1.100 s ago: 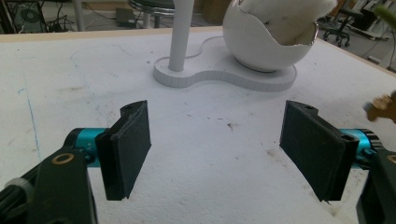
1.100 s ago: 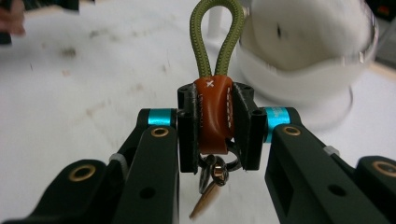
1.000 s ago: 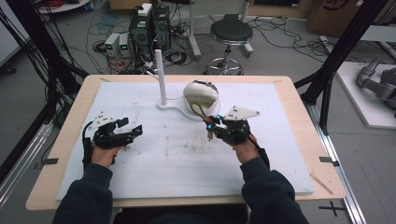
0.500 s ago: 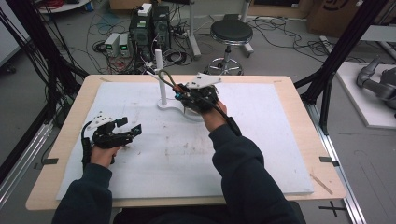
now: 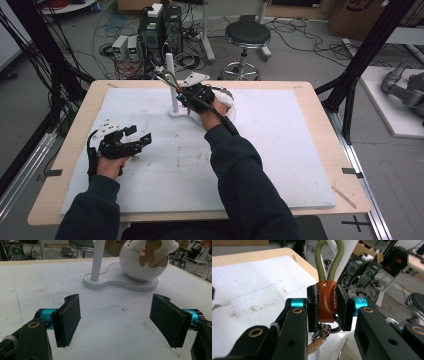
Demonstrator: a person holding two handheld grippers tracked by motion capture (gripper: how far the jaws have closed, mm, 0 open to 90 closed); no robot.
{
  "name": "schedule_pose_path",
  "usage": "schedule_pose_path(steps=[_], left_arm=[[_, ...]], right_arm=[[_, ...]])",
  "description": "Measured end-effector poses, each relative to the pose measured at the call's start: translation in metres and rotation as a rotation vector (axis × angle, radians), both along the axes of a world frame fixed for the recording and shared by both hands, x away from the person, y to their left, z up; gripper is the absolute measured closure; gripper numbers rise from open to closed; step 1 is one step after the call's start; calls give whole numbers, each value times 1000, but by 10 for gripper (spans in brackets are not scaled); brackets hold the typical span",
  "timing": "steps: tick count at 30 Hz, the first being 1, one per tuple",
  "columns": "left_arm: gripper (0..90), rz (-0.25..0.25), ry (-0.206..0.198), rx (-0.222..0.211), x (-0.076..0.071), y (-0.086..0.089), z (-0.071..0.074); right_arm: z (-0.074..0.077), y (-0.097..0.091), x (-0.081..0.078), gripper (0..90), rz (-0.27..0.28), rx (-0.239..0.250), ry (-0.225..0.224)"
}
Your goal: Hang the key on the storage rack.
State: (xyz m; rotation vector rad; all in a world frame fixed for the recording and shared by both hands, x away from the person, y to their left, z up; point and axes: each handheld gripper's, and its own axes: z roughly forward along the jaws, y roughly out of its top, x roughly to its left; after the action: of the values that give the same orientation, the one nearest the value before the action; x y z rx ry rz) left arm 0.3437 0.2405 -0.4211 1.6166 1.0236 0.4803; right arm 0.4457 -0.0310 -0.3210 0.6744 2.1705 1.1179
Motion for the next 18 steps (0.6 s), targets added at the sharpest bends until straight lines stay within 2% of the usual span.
schedule_pose_path(steps=[2, 4, 6, 9, 10, 13, 14, 15, 16, 17, 18], left_arm=[[244, 0, -2, 2, 0, 0, 0], [245, 4, -5, -1, 0, 1, 0], [244, 5, -5, -4, 0, 1, 0], [244, 7, -4, -4, -1, 2, 0], [245, 9, -5, -5, -1, 2, 0], [245, 7, -5, 0, -1, 2, 0], [244, 7, -5, 0, -1, 2, 0], [244, 5, -6, 0, -1, 2, 0], [244, 5, -6, 0, -1, 2, 0], [244, 8, -10, 1, -1, 1, 0], [244, 8, -10, 1, -1, 1, 0]], right_arm=[[-2, -2, 3, 715, -5, 18, 29], [-2, -3, 3, 697, 0, 27, 32], [0, -10, 3, 613, 8, 63, 43], [3, -20, 1, 559, 4, 96, 55], [6, -30, 0, 516, -1, 112, 59], [10, -53, -2, 483, -6, 133, 66], [10, -53, -2, 483, -6, 133, 66], [12, -73, -4, 450, -6, 146, 65], [12, -73, -4, 450, -6, 146, 65], [10, -92, -7, 417, 1, 159, 84], [10, -92, -7, 417, 1, 159, 84]])
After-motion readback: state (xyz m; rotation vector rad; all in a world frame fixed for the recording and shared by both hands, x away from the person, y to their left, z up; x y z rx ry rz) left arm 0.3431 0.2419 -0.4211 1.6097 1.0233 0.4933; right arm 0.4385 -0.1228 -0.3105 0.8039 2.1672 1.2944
